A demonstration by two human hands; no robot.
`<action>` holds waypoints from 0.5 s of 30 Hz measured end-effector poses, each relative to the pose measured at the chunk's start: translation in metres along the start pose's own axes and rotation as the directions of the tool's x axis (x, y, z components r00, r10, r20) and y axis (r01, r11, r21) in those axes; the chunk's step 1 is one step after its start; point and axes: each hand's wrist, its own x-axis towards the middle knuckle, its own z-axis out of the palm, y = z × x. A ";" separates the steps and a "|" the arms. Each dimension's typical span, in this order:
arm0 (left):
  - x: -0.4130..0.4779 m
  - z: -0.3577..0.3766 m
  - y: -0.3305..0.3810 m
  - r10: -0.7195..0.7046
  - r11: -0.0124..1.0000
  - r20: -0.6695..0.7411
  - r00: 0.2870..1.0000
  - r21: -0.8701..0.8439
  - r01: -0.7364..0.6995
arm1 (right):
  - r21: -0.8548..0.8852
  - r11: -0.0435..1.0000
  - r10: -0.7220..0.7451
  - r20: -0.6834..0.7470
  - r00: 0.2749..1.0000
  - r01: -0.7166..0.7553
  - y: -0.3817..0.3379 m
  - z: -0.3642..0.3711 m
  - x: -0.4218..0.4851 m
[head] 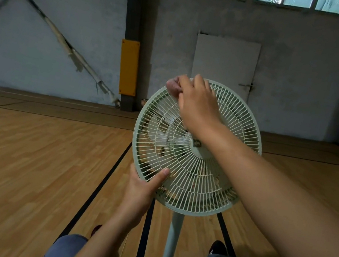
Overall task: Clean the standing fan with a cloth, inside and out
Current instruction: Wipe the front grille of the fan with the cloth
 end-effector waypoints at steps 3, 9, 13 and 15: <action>-0.002 -0.001 0.000 -0.002 1.000 0.006 1.000 -0.004 0.002 | -0.014 1.000 0.004 -0.003 1.000 -0.004 -0.004 0.000 0.016; -0.001 -0.005 0.002 -0.012 1.000 -0.011 1.000 -0.009 0.011 | 0.008 1.000 -0.015 0.056 0.998 0.015 0.001 0.005 -0.011; 0.001 -0.004 0.001 -0.014 1.000 -0.021 1.000 -0.008 0.014 | 0.029 1.000 -0.003 0.083 0.997 0.001 0.011 0.005 -0.038; 0.002 -0.003 0.000 -0.014 1.000 -0.025 1.000 -0.003 0.014 | 0.023 1.000 -0.003 0.099 0.995 0.001 0.015 0.004 -0.051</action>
